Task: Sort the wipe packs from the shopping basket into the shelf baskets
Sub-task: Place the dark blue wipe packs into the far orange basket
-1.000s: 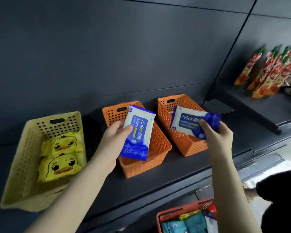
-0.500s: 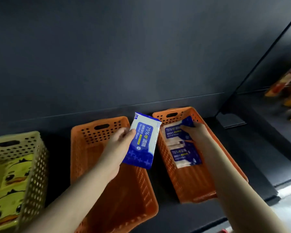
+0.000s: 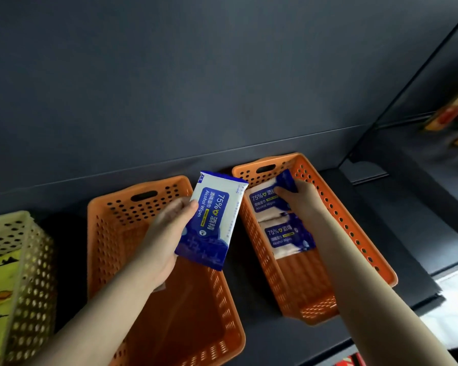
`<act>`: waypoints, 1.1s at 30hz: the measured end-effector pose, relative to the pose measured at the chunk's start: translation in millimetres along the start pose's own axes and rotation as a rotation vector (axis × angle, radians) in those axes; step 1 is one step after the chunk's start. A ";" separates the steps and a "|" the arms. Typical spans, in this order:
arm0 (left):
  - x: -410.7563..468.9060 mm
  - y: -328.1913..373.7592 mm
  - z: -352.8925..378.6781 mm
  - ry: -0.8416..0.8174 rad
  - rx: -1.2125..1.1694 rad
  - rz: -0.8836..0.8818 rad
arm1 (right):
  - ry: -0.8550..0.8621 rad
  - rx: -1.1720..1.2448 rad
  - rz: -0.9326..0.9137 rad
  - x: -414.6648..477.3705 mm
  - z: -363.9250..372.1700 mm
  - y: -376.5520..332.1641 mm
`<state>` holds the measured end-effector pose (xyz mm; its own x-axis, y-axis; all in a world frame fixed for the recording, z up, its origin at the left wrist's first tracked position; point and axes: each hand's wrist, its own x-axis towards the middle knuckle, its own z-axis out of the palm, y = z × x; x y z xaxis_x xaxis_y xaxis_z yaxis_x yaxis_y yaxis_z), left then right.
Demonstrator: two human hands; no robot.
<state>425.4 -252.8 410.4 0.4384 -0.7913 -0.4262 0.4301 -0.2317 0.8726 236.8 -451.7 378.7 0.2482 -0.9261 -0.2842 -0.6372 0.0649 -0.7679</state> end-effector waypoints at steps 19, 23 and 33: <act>-6.3 5.3 1.4 0.061 -0.012 -0.044 | -0.064 -0.400 -0.224 -3.7 17.3 7.0; -15.6 15.2 7.2 0.008 -0.059 -0.030 | 0.008 -0.263 -0.283 -19.5 5.5 -17.5; -14.5 11.0 53.7 -0.163 0.127 0.258 | -0.348 0.470 -0.163 -97.3 -18.2 -44.3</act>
<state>381.5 -274.2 439.0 0.3839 -0.9108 -0.1519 0.2144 -0.0721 0.9741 227.6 -371.2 450.8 0.5897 -0.7674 -0.2517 -0.1999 0.1632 -0.9661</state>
